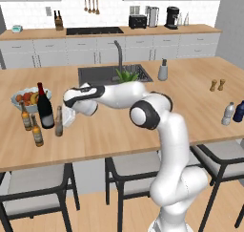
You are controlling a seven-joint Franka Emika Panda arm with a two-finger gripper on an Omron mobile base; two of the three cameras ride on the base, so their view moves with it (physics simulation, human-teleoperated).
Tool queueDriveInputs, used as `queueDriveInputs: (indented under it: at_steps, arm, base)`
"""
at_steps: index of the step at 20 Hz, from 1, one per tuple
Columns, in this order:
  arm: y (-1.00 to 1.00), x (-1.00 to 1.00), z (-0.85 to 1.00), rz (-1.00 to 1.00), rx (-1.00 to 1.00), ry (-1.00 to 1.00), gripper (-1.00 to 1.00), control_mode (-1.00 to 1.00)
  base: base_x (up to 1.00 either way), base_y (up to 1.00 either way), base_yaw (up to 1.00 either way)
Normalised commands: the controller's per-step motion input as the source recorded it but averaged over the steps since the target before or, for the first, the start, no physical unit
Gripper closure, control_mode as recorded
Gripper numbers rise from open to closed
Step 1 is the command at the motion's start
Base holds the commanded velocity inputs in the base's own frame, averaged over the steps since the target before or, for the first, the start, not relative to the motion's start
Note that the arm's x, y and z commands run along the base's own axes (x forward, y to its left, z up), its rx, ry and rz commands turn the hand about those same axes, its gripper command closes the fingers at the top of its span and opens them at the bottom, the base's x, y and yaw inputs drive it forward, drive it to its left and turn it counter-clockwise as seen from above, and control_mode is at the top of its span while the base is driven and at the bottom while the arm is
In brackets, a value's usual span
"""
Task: Move the plastic bottles in the middle to the plastics group, and the glass bottles in the middle to the glass group.
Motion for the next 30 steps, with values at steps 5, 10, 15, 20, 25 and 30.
queueDriveInputs:
  at_steps: [5,10,15,20,25,30]
  arm:
    - [0.16,0.08,-0.23,0.0,-0.02,-0.01,1.0,-1.0]
    - [0.19,0.07,-0.19,0.0,0.0,-0.06,1.0,-1.0]
    - [0.08,0.0,-0.38,0.0,0.0,-0.14,1.0,-1.0]
    - [0.0,-0.02,-0.09,0.0,0.0,-0.19,1.0,-1.0]
    - [0.0,-0.03,-0.01,0.0,0.0,-0.18,1.0,-1.0]
    - [0.0,0.0,-0.08,0.0,0.0,0.09,1.0,-1.0]
  base:
    - [0.0,0.0,0.0]
    - [0.0,0.0,0.0]
    - [0.0,0.0,0.0]
    - [0.0,0.0,0.0]
    - [0.0,0.0,0.0]
    - [0.0,0.0,0.0]
